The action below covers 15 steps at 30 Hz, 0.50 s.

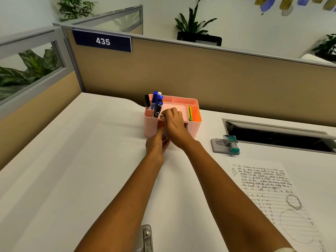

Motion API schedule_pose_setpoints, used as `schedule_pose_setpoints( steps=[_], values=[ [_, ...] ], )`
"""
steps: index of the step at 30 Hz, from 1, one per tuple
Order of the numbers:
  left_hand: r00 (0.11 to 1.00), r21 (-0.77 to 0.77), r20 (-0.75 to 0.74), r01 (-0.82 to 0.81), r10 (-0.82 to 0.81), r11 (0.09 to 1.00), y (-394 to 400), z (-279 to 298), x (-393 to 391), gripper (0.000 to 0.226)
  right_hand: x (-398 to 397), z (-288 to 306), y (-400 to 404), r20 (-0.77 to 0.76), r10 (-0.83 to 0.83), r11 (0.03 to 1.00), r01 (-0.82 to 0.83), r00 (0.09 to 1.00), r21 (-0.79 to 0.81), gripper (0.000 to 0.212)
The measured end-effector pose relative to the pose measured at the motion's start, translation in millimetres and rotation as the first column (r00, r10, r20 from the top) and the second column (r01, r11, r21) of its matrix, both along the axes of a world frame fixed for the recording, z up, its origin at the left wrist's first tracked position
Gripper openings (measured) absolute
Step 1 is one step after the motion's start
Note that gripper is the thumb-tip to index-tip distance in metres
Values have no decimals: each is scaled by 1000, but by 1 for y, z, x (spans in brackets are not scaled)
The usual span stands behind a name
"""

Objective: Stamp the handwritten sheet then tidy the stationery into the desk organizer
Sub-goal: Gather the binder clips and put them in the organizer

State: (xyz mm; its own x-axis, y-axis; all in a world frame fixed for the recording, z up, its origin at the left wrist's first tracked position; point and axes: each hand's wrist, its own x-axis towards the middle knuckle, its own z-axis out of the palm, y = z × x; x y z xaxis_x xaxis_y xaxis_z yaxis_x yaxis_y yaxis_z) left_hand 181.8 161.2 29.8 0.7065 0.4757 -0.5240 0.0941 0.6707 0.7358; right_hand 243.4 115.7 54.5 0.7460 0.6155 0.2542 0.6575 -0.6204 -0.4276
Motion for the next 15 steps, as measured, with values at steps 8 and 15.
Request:
schedule_pose_setpoints(
  steps=[8,15],
  values=[
    [998,-18,56,4,-3,1000,-1,0,-3,19,-8,-10,-12,188,87,985,-56,978,-164,39],
    [997,-21,74,16,-14,1000,0,-2,-4,18,-13,-13,-18,174,79,994,-63,982,-93,42]
  ],
)
